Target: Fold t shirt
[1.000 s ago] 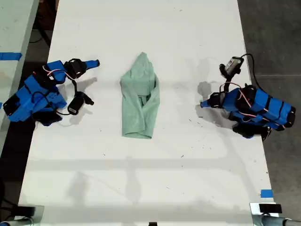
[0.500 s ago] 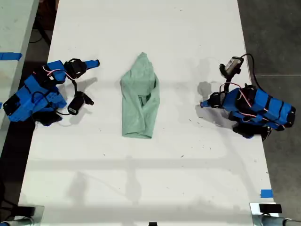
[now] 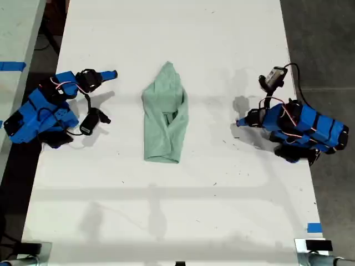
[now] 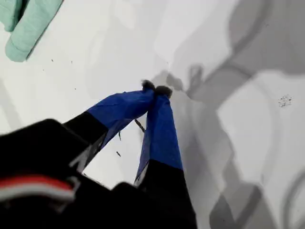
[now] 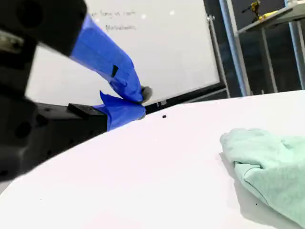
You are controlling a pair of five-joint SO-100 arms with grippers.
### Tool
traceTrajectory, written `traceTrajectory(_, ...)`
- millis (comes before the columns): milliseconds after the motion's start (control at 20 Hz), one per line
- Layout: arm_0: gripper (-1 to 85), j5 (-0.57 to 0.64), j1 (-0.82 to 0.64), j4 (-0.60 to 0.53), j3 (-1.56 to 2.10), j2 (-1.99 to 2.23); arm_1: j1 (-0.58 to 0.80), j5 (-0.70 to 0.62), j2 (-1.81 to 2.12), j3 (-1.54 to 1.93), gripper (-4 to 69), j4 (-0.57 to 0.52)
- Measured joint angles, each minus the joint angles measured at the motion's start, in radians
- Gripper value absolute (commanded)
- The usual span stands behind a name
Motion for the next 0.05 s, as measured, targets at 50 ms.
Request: traceTrajectory(50,-0.3,0.0,0.0,0.0,0.0,0.0,0.0,0.0,0.0,0.0,0.7,0.0)
